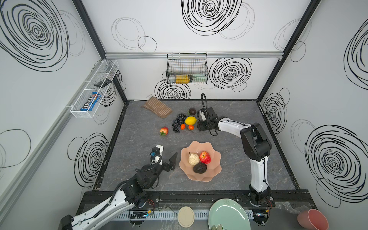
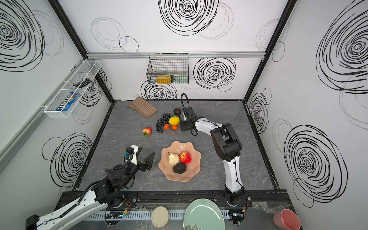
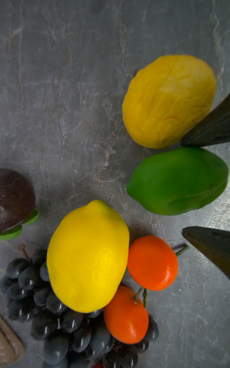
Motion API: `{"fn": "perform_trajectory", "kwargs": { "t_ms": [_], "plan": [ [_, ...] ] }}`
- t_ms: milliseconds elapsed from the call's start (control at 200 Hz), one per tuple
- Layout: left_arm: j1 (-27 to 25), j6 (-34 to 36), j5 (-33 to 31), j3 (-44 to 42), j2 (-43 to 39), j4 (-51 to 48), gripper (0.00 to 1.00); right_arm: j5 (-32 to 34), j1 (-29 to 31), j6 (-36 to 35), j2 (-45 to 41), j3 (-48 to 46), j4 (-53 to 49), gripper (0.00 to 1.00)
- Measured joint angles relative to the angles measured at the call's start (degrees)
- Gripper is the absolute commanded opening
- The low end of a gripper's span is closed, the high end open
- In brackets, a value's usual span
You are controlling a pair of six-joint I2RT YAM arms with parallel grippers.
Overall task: Place and organize the fake fruits in the fruit bowl
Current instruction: 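Lower the right gripper onto the green lime and close on it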
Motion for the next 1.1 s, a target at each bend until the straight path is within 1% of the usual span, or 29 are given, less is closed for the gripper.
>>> {"fn": "perform_trajectory", "kwargs": {
  "t_ms": [60, 140, 285, 390, 700, 941, 1096],
  "plan": [
    [0.00, 0.00, 0.04, 0.00, 0.00, 0.00, 0.96, 0.07, 0.04, -0.17, 0.48, 0.79, -0.09, 0.62],
    [0.00, 0.00, 0.17, 0.00, -0.02, 0.00, 0.96, 0.07, 0.04, -0.31, 1.22, 2.10, -0.59, 0.62],
    [0.00, 0.00, 0.39, 0.00, 0.00, 0.00, 0.96, 0.20, 0.07, -0.52, 2.84, 4.44, -2.05, 0.67],
    [0.04, 0.00, 0.55, 0.00, 0.00, 0.00, 0.96, 0.28, 0.07, -0.72, 3.61, 5.33, -2.99, 0.68],
    [0.04, 0.02, 0.74, 0.00, -0.02, 0.02, 0.96, 0.39, 0.22, -1.07, 4.02, 6.27, -4.13, 0.57],
    [0.28, 0.02, 0.81, 0.00, -0.02, 0.02, 0.96, 0.98, 0.57, -1.14, 3.30, 5.31, -4.33, 0.55],
    [0.31, 0.02, 0.87, 0.00, -0.02, 0.02, 0.96, 1.01, 0.94, -1.22, -1.31, 1.51, -4.52, 0.55]
  ]
}}
